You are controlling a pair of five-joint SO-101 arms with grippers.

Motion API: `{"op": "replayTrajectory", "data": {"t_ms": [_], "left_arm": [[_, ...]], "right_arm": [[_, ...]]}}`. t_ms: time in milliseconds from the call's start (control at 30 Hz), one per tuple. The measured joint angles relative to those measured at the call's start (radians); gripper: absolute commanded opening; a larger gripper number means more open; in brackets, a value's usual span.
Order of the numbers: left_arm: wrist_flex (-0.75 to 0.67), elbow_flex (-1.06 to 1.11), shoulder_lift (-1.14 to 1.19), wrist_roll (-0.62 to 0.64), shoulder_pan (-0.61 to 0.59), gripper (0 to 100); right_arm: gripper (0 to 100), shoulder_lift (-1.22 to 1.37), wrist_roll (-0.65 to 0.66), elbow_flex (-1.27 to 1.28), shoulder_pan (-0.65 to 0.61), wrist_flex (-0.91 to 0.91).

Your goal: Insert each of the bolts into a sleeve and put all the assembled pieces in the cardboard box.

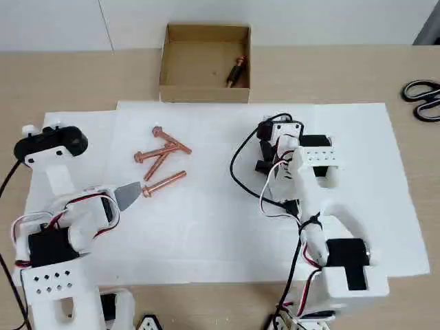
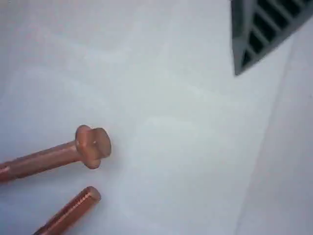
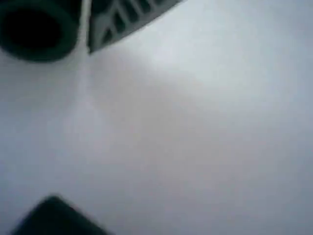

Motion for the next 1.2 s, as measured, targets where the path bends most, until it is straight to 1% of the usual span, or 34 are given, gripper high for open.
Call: {"op": "replayTrajectory", "data": {"t_ms": [467, 667, 1000, 1200], "left_arm": [[0.000, 0.000, 0.000, -0.002, 0.000, 35], [0.000, 0.000, 0.000, -0.002, 0.000, 35], [0.000, 0.000, 0.000, -0.002, 0.000, 35], [0.026, -0.051, 0.002, -0.057, 0.000, 35]], "right_arm": [[15.2, 0.006, 0.000, -0.002, 0.000, 0.000], [4.7, 0.006, 0.000, -0.002, 0.008, -0.005], [3.5, 0.006, 0.029, -0.008, 0.012, 0.000], [3.5, 0.009, 0.035, -0.181, 0.032, 0.167]]}}
